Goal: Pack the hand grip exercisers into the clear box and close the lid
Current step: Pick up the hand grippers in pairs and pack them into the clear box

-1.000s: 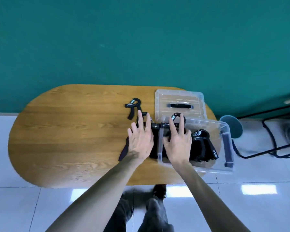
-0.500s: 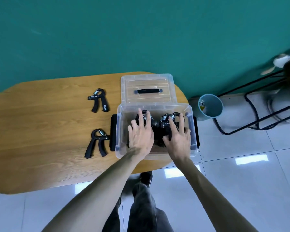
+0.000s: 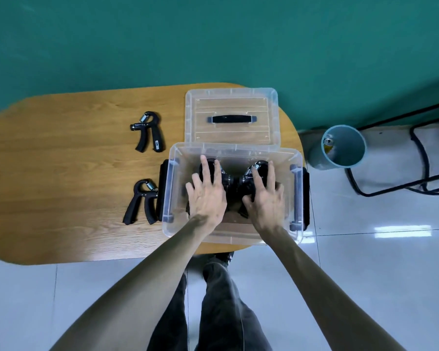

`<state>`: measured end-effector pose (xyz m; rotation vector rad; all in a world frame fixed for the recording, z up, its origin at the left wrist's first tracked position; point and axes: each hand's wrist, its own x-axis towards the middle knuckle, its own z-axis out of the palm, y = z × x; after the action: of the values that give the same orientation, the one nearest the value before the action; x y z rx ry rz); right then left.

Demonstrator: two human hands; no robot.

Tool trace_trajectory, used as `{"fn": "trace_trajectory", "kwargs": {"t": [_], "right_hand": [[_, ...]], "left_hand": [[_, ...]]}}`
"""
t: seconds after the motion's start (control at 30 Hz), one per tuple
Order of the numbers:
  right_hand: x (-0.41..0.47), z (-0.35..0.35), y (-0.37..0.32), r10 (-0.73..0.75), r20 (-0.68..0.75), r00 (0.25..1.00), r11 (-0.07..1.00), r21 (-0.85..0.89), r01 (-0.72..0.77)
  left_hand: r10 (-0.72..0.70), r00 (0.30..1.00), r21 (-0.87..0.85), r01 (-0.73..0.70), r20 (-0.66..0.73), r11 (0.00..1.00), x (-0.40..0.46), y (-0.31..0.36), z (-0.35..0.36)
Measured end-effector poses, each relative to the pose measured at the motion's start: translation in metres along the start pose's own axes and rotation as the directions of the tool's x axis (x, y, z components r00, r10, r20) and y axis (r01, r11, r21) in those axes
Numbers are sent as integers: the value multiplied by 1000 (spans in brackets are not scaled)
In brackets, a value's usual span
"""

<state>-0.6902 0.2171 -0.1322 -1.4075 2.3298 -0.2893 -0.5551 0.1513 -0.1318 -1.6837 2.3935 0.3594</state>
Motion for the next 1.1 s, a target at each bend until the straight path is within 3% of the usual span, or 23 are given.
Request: {"fn": "trace_trajectory", "kwargs": {"t": [0.3,0.63,0.77,1.1], "right_hand": [[4,7,1,-29,31,999,996,-80,32],[8,-3,-11,-14,-124,992,992,-124,-1],[10,-10,-33,-77,-174,982,991,-120,56],[14,-24,-119,-250,-113,962,953,-203,223]], "left_hand": [[-42,999,-25,42,6,999,1,3,5],[-52,997,-103,46,-58,994,3,-11,-5],[-30,991,-115,15,-130,993,5,-19,-25],[-67,981,-126,44,-185,991,-3,-109,-64]]}}
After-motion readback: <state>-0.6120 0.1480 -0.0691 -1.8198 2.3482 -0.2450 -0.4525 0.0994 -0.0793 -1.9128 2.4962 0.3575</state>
